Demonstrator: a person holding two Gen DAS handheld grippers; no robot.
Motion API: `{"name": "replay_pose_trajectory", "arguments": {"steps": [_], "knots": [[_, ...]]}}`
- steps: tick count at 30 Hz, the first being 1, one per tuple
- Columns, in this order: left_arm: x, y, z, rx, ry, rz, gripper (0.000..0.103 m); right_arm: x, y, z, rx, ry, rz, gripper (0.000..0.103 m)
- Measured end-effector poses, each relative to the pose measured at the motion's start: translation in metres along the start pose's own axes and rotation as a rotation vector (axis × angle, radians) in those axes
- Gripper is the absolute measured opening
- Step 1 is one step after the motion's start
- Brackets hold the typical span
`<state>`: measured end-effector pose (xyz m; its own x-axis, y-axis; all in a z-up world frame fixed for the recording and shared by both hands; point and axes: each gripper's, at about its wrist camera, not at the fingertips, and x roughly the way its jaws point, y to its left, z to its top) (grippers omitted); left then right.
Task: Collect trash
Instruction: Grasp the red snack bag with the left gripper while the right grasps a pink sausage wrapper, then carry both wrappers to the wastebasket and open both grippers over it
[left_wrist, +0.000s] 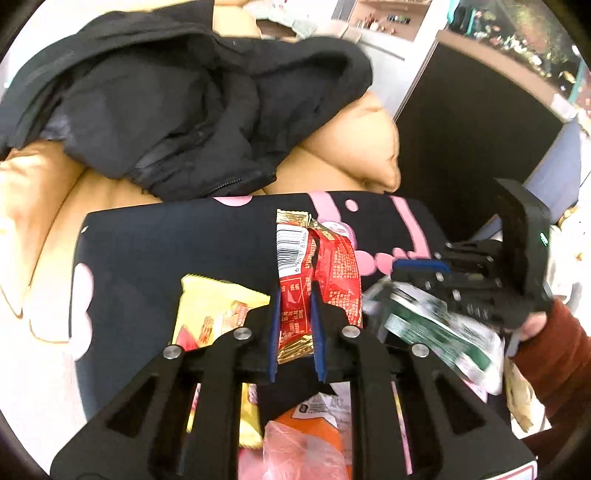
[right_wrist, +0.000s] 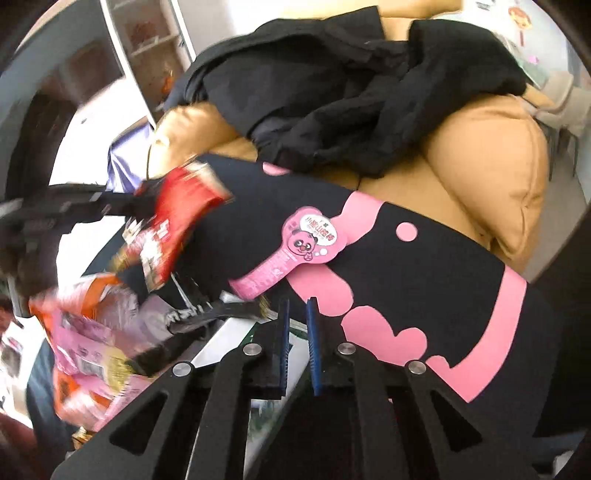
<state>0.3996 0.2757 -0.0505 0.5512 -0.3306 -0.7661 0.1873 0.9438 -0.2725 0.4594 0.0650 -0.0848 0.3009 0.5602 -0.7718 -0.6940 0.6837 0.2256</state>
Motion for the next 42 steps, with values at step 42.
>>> {"name": "replay_pose_trajectory", "arguments": {"steps": [42], "knots": [[-0.016,0.043,-0.052,-0.175,-0.042,0.028,0.015,0.092,0.0,0.071,-0.099,0.135,0.029,0.041]]}}
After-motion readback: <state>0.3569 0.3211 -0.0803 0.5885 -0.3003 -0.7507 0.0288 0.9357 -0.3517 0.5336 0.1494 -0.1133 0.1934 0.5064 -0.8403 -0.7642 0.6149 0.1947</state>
